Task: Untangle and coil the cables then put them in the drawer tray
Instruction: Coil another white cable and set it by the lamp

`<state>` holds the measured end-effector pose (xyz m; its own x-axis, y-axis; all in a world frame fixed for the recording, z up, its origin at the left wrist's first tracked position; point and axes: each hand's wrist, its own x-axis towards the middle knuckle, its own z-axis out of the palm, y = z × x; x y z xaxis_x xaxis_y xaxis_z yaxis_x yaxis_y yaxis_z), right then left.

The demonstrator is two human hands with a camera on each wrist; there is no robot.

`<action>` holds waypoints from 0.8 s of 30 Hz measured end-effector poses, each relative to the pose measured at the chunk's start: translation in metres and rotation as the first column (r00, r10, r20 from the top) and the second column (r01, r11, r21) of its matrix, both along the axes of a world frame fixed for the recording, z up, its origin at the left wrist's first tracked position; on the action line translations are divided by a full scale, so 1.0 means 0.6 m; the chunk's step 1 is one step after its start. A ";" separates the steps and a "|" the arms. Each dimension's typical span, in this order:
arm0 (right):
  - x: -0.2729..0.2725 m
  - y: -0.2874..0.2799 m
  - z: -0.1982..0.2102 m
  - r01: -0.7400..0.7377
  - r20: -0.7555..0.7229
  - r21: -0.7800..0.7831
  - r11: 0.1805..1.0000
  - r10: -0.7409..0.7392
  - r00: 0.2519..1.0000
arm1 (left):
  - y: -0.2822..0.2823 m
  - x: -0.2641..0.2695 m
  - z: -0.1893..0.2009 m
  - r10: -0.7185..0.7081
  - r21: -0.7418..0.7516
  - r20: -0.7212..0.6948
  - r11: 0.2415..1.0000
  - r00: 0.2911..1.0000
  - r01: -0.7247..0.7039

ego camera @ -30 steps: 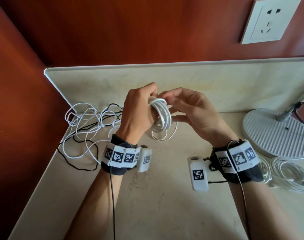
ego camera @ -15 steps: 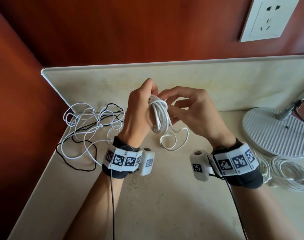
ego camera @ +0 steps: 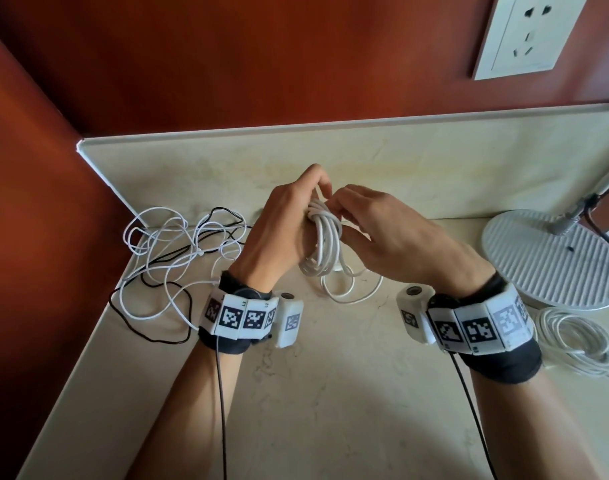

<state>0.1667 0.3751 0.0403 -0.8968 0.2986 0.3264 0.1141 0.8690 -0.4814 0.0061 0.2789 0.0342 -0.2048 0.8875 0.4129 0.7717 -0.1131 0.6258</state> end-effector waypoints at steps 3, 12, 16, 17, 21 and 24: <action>0.000 -0.007 -0.001 -0.053 0.006 -0.046 0.998 0.054 0.999 | 0.002 -0.001 -0.003 0.022 0.016 -0.023 1.000 0.999 -0.022; 0.024 0.020 0.009 -0.045 0.038 -0.206 0.977 0.054 0.998 | -0.001 -0.037 0.002 0.067 -0.009 -0.085 0.998 0.994 -0.068; 0.035 0.020 0.023 -0.041 0.038 -0.274 0.961 0.054 0.998 | 0.004 -0.028 0.003 0.072 0.034 -0.048 0.997 0.996 -0.070; 0.037 0.019 0.025 -0.037 0.030 -0.291 0.956 0.048 0.998 | 0.004 -0.027 0.002 0.084 0.054 -0.037 0.995 0.996 -0.082; 0.028 -0.002 0.022 -0.012 -0.066 -0.300 0.954 -0.008 0.998 | -0.003 -0.019 -0.001 0.187 0.106 -0.061 0.978 0.981 -0.180; 0.013 -0.008 0.008 0.026 -0.142 -0.318 0.948 -0.075 0.987 | -0.005 -0.020 -0.003 0.216 0.099 -0.032 0.972 0.976 -0.212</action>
<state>0.1744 0.3703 0.0451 -0.8257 0.4512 0.3386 0.0588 0.6659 -0.7438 -0.0058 0.2761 0.0326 -0.3661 0.7814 0.5054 0.8099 0.0001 0.5865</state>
